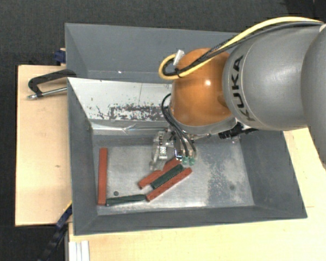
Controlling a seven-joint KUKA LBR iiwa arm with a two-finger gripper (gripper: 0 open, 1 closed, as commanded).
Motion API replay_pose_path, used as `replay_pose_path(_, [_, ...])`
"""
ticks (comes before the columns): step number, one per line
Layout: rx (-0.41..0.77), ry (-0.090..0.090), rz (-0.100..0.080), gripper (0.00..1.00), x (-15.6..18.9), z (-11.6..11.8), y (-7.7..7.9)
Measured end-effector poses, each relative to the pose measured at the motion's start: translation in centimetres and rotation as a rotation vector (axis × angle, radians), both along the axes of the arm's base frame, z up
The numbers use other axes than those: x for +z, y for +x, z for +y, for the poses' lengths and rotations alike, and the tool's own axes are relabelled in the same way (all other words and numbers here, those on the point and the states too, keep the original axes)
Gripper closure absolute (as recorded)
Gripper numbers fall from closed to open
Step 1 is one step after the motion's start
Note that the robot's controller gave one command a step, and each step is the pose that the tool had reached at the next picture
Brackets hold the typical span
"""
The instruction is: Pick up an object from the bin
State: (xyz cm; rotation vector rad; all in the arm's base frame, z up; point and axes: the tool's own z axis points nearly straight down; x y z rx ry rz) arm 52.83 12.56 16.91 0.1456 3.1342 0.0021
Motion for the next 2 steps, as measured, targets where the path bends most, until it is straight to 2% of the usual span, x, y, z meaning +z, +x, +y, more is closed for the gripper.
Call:
replay_pose_path(1, [0.201,0.0,0.007,0.0,-10.06,3.74,-2.92])
replay_pose_path(2, [0.199,0.0,0.002,0.0,-9.81,3.69,-2.72])
